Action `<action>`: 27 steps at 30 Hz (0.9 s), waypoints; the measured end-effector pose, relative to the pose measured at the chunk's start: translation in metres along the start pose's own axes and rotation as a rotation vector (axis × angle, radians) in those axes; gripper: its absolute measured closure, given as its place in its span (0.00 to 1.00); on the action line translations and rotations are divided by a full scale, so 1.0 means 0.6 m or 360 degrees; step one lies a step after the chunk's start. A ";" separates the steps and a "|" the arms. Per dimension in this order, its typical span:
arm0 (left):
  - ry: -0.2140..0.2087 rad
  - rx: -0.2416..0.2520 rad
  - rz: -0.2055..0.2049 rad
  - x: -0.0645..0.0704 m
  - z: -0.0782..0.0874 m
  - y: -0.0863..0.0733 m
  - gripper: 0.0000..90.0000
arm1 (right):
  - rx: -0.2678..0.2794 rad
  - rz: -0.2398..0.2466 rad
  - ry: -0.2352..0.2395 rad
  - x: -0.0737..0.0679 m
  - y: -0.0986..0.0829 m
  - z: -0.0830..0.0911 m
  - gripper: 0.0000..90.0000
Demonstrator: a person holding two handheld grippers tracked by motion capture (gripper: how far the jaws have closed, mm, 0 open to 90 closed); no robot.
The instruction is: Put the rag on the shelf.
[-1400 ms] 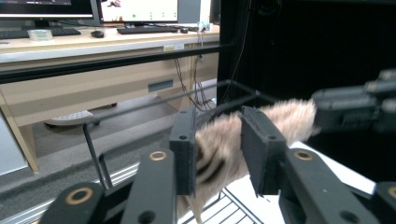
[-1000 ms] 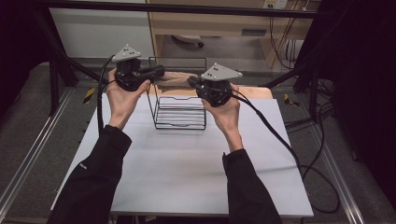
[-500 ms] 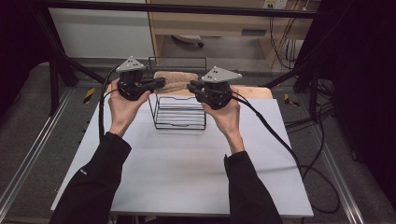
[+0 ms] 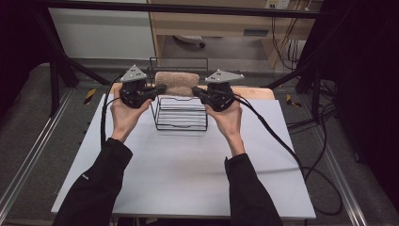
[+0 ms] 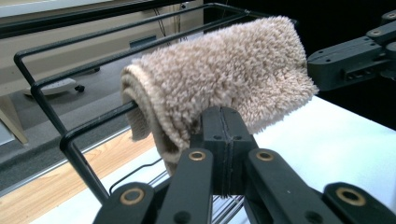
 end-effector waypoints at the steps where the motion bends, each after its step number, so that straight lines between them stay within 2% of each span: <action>1: 0.0003 0.0004 -0.0008 0.000 -0.001 -0.001 1.00 | -0.0002 0.0003 -0.0009 0.001 -0.002 -0.001 1.00; 8: 0.0030 0.0025 -0.0020 -0.001 -0.007 -0.005 1.00 | 0.0023 0.0020 -0.0069 0.005 -0.010 -0.015 1.00; 15: 0.0024 0.0040 -0.0014 0.000 -0.003 -0.006 0.98 | 0.0044 0.0044 -0.0063 0.003 -0.010 -0.014 0.98; 21: 0.0018 0.0051 0.0004 0.002 0.011 -0.007 0.90 | 0.0079 0.0026 -0.0022 -0.002 -0.006 0.004 0.92; 27: 0.0018 0.0033 0.0026 0.006 0.023 -0.012 0.77 | 0.0088 -0.0006 0.0002 -0.006 -0.004 0.025 0.78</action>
Point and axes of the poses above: each handheld gripper's, and its own axes: z roughly backward along the jaws, y roughly out of its top, x roughly to its right, the point moved 1 cm from there along -z, roughly forward along the jaws, and after that the axes turned 1 degree about -x, right-handed, at the moved point
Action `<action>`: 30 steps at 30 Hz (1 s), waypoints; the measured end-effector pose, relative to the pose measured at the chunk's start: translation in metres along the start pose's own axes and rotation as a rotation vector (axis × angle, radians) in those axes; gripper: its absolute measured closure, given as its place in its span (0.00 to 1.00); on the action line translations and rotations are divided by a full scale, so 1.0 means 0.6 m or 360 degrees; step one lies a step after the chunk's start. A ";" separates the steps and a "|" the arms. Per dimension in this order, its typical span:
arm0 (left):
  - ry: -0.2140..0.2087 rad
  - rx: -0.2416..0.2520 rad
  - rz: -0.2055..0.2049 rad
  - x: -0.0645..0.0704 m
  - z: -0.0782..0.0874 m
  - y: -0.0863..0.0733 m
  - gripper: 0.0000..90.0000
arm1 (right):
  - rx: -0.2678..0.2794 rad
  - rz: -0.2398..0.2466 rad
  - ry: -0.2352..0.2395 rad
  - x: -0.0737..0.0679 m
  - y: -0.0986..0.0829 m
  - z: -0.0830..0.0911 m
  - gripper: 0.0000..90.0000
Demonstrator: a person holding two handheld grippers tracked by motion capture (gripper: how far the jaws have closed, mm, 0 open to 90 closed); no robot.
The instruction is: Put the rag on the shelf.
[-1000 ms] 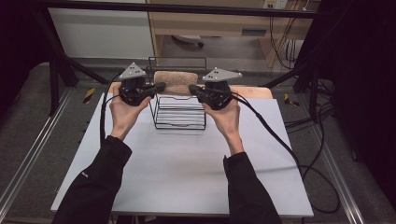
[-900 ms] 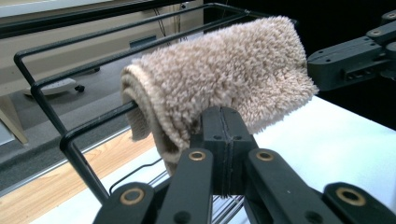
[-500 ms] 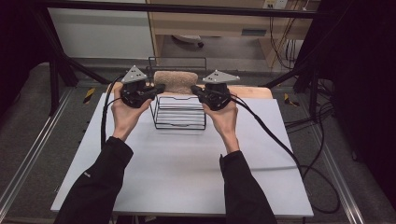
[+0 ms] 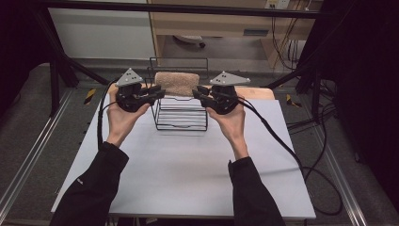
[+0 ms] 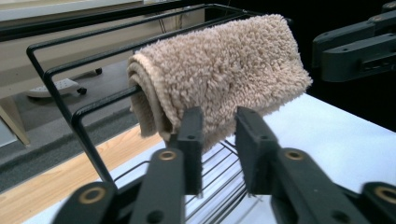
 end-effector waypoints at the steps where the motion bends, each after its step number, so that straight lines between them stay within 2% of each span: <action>1: 0.0001 -0.0001 0.0004 0.001 0.003 -0.002 0.75 | 0.0006 -0.0001 0.0000 -0.001 0.000 0.003 0.77; 7: 0.0002 -0.0022 0.0019 0.004 0.016 -0.018 0.61 | -0.0008 -0.0035 0.0012 0.001 -0.009 0.021 0.59; 9: -0.0006 -0.0044 0.0029 0.006 0.019 -0.026 0.57 | -0.0013 -0.0025 -0.0001 0.001 -0.013 0.027 0.54; 15: -0.0029 -0.0075 0.0042 0.011 0.029 -0.064 0.48 | -0.0054 -0.0054 0.0003 0.006 -0.031 0.042 0.40; 24: -0.0015 -0.0098 0.0022 0.015 0.045 -0.112 0.32 | -0.0109 -0.0093 -0.0001 0.017 -0.069 0.064 0.18; 30: -0.0010 -0.0126 0.0028 0.017 0.055 -0.150 0.23 | -0.0140 -0.0132 -0.0003 0.024 -0.105 0.075 0.10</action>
Point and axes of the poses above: each handheld gripper's, and its own axes: z roughly backward along the jaws, y roughly out of its top, x roughly to its right, the point moved 1 cm from there along -z, roughly forward along the jaws, and after that the axes turned 1 degree about -x, right-handed, at the moved point
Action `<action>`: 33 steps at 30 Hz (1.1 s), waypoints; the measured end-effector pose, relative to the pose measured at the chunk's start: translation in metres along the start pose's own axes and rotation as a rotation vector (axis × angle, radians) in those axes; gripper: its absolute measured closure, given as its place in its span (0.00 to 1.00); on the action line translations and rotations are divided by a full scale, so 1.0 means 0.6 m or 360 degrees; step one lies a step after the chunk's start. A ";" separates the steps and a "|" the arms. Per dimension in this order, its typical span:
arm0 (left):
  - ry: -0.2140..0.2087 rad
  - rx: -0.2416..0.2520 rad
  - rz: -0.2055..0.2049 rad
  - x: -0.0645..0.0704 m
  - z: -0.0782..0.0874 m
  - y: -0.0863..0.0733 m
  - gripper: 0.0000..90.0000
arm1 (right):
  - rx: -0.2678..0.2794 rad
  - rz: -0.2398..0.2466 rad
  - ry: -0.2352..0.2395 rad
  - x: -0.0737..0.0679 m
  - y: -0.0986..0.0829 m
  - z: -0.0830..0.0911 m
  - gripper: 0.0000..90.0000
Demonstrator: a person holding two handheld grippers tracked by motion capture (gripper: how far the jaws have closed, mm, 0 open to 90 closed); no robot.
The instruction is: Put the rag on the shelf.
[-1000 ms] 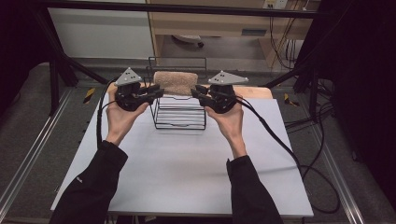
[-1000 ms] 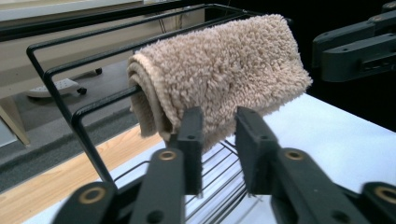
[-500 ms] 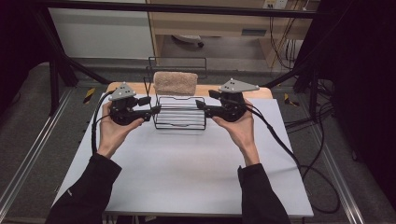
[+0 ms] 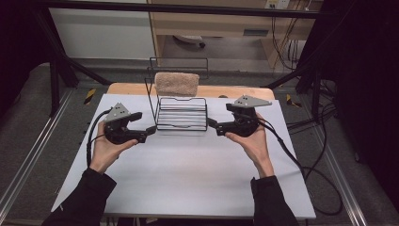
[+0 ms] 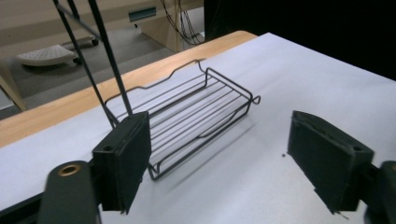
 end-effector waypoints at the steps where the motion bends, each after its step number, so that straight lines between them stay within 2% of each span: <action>1: 0.0001 -0.0003 0.0003 0.000 0.000 -0.005 0.21 | -0.0004 -0.0013 -0.0001 0.002 -0.009 0.001 0.09; 4: 0.0012 -0.0022 0.0006 0.002 0.003 -0.023 0.18 | -0.0011 -0.0043 0.0014 0.005 -0.030 0.001 0.08; 8: 0.0013 -0.0063 0.0002 0.006 0.007 -0.048 0.15 | -0.0096 -0.0076 0.0016 0.011 -0.060 0.002 0.05; 17: 0.0010 -0.0120 0.0027 0.010 0.011 -0.097 0.13 | -0.0169 -0.0155 0.0012 0.024 -0.118 0.013 0.02; 24: 0.0033 -0.0191 0.0039 0.011 0.009 -0.131 0.12 | -0.0219 -0.0168 0.0031 0.033 -0.156 0.024 0.01; 30: 0.0020 -0.0232 0.0053 0.009 0.012 -0.158 0.12 | -0.0245 -0.0173 0.0061 0.038 -0.196 0.034 0.00; 33: 0.0008 -0.0239 0.0056 0.009 0.015 -0.168 0.12 | -0.0262 -0.0201 0.0067 0.041 -0.216 0.040 0.00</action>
Point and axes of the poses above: each handheld gripper's, and its own axes: z roughly backward along the jaws, y roughly out of its top, x roughly to its right, the point moved 1 cm from there along -z, roughly forward along the jaws, and after that the axes turned 1 degree about -x, right-handed, at the moved point
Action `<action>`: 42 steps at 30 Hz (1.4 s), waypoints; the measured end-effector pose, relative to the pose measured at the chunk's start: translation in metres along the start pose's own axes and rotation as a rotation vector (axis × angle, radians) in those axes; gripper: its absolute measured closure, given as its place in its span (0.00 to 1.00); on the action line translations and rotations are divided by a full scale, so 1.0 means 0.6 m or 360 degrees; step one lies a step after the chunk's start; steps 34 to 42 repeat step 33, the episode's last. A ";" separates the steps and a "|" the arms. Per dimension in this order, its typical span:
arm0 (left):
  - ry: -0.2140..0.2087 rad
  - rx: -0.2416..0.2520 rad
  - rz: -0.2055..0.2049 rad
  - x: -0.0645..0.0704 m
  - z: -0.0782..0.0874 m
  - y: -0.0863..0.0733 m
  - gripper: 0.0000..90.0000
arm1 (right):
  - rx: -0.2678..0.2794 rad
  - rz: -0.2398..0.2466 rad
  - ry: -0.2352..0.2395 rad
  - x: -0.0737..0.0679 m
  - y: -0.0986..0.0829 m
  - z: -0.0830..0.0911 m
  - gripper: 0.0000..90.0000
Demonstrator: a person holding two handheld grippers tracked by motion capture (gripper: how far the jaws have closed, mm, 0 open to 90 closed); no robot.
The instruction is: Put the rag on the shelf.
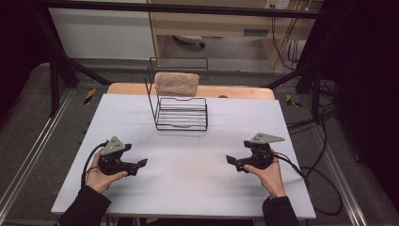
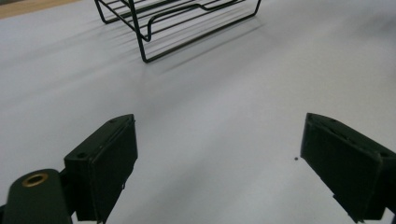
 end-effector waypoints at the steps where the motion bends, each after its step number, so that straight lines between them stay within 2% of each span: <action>1: -0.0004 -0.0003 0.0001 0.000 0.000 -0.003 0.12 | -0.0011 -0.0007 0.0002 0.002 -0.007 0.001 0.00; 7: -0.0012 -0.0038 -0.0015 -0.001 0.001 -0.017 0.12 | -0.0041 -0.0024 0.0003 0.017 -0.043 0.011 0.00; 12: -0.0013 -0.0050 -0.0022 -0.002 0.002 -0.021 0.12 | -0.0036 -0.0045 -0.0002 0.028 -0.061 0.026 0.00; 15: -0.0007 -0.0066 -0.0033 -0.002 0.004 -0.026 0.12 | -0.0062 -0.0051 -0.0007 0.033 -0.070 0.031 0.01; 23: -0.0002 -0.0086 -0.0021 -0.005 0.003 -0.038 0.12 | -0.0054 -0.0102 -0.0022 0.044 -0.091 0.047 0.00; 42: 0.0002 -0.0094 -0.0020 -0.006 0.001 -0.044 0.12 | -0.0075 -0.0084 -0.0029 0.044 -0.097 0.048 0.00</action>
Point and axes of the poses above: each handheld gripper's, and its own axes: z roughly backward along the jaws, y roughly out of its top, x roughly to its right, the point moved 1 cm from there along -z, roughly forward along the jaws, and after that the axes turned 1 degree about -x, right-handed, at the moved point
